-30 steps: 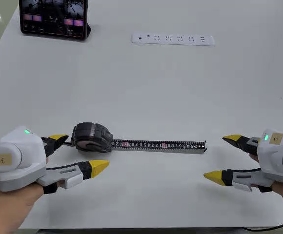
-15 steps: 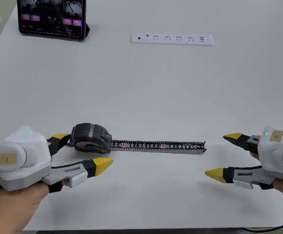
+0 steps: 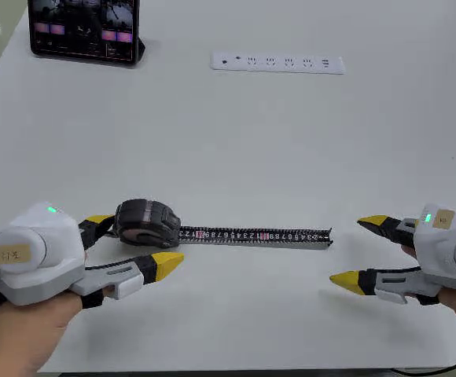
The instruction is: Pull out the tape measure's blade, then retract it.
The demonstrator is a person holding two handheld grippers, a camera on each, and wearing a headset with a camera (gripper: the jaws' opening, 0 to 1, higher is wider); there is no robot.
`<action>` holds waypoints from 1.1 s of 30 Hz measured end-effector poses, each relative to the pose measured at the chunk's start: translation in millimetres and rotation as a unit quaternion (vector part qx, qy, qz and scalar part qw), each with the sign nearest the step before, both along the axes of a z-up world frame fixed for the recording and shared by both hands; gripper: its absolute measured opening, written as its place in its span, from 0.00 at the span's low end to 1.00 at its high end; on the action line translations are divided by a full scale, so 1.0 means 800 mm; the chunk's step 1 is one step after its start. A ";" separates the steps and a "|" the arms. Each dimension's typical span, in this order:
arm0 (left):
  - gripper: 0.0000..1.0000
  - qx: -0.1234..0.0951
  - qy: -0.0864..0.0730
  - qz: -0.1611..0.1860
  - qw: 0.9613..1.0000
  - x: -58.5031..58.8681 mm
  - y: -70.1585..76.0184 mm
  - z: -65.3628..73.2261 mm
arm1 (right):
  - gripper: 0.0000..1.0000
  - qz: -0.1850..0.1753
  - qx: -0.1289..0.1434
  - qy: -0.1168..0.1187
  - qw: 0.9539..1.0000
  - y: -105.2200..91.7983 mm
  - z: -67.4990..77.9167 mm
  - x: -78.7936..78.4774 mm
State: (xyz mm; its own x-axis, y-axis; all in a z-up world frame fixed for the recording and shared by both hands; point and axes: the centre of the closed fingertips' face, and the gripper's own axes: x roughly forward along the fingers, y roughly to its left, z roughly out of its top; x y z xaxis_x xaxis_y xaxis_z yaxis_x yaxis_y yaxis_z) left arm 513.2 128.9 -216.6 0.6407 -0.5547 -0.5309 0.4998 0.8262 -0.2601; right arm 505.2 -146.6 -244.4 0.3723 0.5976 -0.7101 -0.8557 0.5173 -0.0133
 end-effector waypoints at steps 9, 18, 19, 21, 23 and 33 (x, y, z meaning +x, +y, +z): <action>0.77 0.010 0.003 0.010 1.000 0.002 -0.001 -0.003 | 0.60 0.008 -0.007 0.002 1.000 -0.003 -0.001 0.003; 0.77 0.017 0.003 0.032 0.999 0.006 -0.003 -0.005 | 0.57 0.036 -0.023 0.008 0.999 -0.003 0.000 0.011; 0.77 0.019 0.003 0.034 0.999 0.006 -0.004 -0.006 | 0.57 0.041 -0.027 0.010 0.999 -0.003 -0.001 0.012; 0.77 0.020 0.004 0.039 0.999 0.008 -0.003 -0.006 | 0.56 0.050 -0.036 0.012 0.998 -0.002 -0.003 0.011; 0.77 0.021 0.005 0.044 0.999 0.009 -0.003 -0.007 | 0.56 0.059 -0.041 0.014 0.997 0.001 -0.003 0.011; 0.74 0.029 0.004 0.069 0.997 0.015 -0.001 -0.011 | 0.51 0.097 -0.065 0.016 0.993 0.007 -0.004 0.017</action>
State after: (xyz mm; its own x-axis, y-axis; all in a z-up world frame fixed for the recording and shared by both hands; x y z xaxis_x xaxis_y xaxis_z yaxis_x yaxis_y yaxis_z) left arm 525.5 128.5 -225.7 0.7043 -0.4302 -0.5647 0.3792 0.9005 -0.2130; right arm 518.8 -141.1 -247.7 0.2358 0.5586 -0.7952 -0.9399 0.3389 -0.0406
